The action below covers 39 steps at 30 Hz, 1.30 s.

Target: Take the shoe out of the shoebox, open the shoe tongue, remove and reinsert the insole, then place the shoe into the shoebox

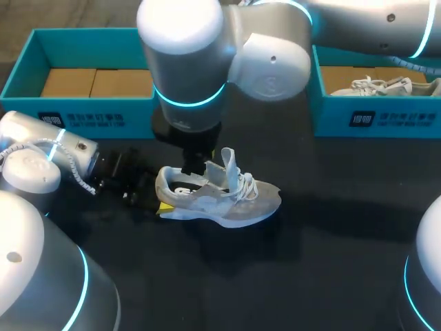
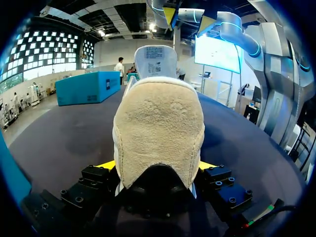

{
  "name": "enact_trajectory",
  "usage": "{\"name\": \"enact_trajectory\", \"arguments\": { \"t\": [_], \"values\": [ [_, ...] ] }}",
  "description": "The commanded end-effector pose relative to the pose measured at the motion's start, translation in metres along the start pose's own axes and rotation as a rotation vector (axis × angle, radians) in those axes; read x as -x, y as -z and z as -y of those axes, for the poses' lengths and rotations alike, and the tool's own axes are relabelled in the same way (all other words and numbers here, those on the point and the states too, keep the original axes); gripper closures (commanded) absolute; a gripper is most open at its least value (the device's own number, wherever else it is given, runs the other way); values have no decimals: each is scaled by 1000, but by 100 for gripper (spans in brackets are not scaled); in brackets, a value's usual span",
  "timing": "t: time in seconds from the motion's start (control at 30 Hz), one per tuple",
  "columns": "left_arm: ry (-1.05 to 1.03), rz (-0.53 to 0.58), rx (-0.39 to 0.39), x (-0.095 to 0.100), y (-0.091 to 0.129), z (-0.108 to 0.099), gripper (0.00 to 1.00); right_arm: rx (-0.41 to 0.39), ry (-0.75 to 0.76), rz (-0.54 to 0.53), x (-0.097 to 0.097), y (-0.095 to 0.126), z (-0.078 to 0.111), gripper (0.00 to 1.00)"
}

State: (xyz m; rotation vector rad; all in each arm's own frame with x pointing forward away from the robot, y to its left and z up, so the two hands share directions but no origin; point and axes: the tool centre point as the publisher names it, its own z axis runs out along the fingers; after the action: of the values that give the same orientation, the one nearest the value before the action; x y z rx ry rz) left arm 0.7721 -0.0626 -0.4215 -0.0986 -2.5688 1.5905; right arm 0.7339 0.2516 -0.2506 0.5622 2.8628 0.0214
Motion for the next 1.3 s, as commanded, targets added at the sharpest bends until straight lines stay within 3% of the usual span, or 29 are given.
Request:
{"name": "enact_trajectory", "arguments": {
  "t": [0.03, 0.63, 0.77, 1.03, 1.3],
  "values": [
    [0, 0, 0, 1, -1, -1, 100, -17, 14, -21, -5, -19, -15, 100],
    [0, 0, 0, 1, -1, -1, 100, -43, 86, -61, -6, -65, -31, 100],
    [0, 0, 0, 1, -1, -1, 100, -66, 104, -86, 3, -86, -28, 100],
    [0, 0, 0, 1, -1, -1, 100, -91, 123, -115, 13, -106, -28, 100],
    [0, 0, 0, 1, -1, -1, 100, -110, 120, -144, 6, -116, -22, 100]
  ]
}}
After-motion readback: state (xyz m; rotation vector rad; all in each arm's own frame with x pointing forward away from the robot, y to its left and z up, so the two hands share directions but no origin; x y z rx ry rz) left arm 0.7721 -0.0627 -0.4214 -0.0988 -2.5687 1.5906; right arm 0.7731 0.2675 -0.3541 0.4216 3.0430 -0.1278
